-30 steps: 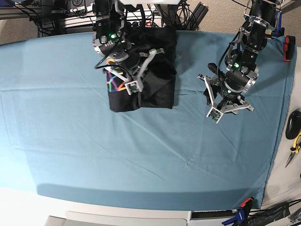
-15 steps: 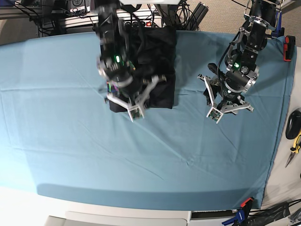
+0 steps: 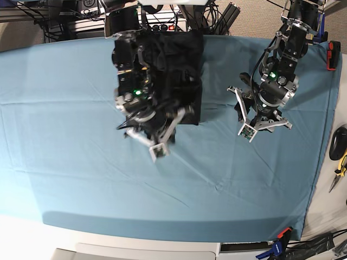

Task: Fold the T-shirt properly
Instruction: 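Lift and turn the grasped shirt layer over with the right gripper, then press and adjust the turned layer with the right gripper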

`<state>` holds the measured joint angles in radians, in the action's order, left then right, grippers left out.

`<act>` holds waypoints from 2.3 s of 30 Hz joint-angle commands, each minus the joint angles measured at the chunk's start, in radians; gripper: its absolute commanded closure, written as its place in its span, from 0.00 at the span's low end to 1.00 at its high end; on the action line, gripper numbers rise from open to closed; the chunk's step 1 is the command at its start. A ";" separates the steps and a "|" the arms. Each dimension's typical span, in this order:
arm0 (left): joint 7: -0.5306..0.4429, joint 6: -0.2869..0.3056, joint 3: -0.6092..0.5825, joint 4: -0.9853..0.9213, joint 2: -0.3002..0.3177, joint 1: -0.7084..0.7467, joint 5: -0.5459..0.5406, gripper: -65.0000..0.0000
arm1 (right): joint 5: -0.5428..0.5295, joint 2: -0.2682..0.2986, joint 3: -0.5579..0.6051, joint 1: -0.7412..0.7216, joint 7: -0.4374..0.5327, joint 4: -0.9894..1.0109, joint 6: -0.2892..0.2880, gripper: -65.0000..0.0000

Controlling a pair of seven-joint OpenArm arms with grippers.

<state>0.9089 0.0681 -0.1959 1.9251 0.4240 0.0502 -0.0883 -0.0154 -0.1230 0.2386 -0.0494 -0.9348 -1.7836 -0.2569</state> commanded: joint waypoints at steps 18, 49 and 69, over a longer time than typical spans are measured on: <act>-0.018 -0.004 0.005 0.018 0.008 -0.014 -0.026 0.57 | -0.124 0.027 0.008 0.258 -0.062 -0.369 -0.140 1.00; -0.019 -0.004 0.005 0.018 0.005 -0.014 -0.029 0.57 | 0.082 0.114 0.011 0.372 -0.045 -0.253 0.134 1.00; -0.030 -0.004 0.005 0.018 0.005 -0.014 -0.029 0.57 | -0.045 0.027 0.010 0.202 0.083 -0.127 0.040 1.00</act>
<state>0.8989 0.0681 -0.1959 1.9251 0.4240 0.0498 -0.1177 -0.0555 -0.0891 0.2481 0.1646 -0.8768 -1.8938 -0.2104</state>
